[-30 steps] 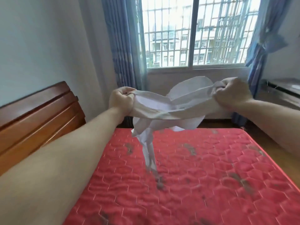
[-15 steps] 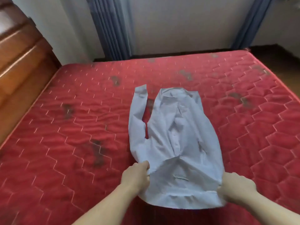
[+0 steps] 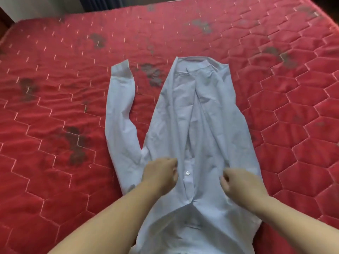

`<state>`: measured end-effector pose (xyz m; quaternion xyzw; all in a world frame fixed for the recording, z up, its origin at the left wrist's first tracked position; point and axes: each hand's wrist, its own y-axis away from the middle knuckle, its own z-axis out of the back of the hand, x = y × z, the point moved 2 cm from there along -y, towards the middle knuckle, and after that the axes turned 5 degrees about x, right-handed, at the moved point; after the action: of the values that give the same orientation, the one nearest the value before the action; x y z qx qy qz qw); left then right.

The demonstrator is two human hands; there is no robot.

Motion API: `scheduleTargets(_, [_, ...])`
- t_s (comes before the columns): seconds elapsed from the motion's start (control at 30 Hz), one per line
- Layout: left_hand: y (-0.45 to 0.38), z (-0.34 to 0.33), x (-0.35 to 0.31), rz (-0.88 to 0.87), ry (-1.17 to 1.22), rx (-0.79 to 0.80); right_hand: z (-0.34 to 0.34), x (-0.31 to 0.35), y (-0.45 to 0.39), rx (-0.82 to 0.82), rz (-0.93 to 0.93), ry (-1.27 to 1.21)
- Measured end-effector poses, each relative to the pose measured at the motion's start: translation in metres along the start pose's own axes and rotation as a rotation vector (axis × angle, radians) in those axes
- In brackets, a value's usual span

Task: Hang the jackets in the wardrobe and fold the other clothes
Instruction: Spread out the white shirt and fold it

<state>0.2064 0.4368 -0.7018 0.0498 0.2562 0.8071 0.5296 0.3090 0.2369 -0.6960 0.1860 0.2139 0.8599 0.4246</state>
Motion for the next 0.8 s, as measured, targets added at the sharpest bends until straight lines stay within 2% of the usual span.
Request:
scheduleTargets(0.03, [-0.021, 0.000, -0.005, -0.069, 0.014, -0.095, -0.003, 0.003, -0.018, -0.114, 0.090, -0.052])
scheduleTargets(0.07, [-0.042, 0.000, -0.010, -0.119, 0.012, -0.139, -0.007, 0.007, -0.036, -0.158, 0.183, -0.057])
scheduleTargets(0.1, [-0.063, -0.002, -0.013, -0.141, 0.013, -0.143, -0.011, 0.011, -0.055, -0.183, 0.253, -0.048])
scheduleTargets(0.17, [-0.101, -0.011, -0.005, -0.080, -0.004, -0.075, -0.019, 0.012, -0.092, -0.153, 0.281, -0.055])
scheduleTargets(0.23, [-0.124, -0.025, 0.023, 0.070, 0.043, -0.020, -0.021, -0.001, -0.121, -0.175, 0.181, -0.051])
scheduleTargets(0.33, [-0.128, -0.041, 0.071, 0.271, 0.059, -0.090, -0.019, -0.056, -0.144, -0.177, -0.070, -0.114])
scheduleTargets(0.43, [-0.124, -0.038, 0.089, 0.395, 0.128, -0.121, -0.003, -0.101, -0.149, -0.275, -0.318, -0.124])
scheduleTargets(0.5, [-0.130, -0.030, 0.082, 0.408, 0.154, -0.191, 0.009, -0.107, -0.159, -0.353, -0.378, -0.107])
scheduleTargets(0.57, [-0.150, -0.019, 0.064, 0.252, 0.084, -0.320, 0.023, -0.092, -0.176, -0.427, -0.310, -0.082])
scheduleTargets(0.63, [-0.178, -0.005, 0.042, 0.065, 0.027, -0.361, 0.035, -0.064, -0.195, -0.476, -0.121, -0.054])
scheduleTargets(0.67, [-0.196, 0.002, 0.032, 0.001, -0.006, -0.294, 0.037, -0.048, -0.206, -0.445, 0.002, -0.038])
scheduleTargets(0.73, [-0.225, 0.012, 0.023, -0.021, -0.033, -0.171, 0.038, -0.019, -0.225, -0.317, 0.171, 0.030])
scheduleTargets(0.8, [-0.251, 0.022, 0.028, 0.042, 0.033, -0.138, 0.042, -0.019, -0.248, -0.256, 0.154, 0.040])
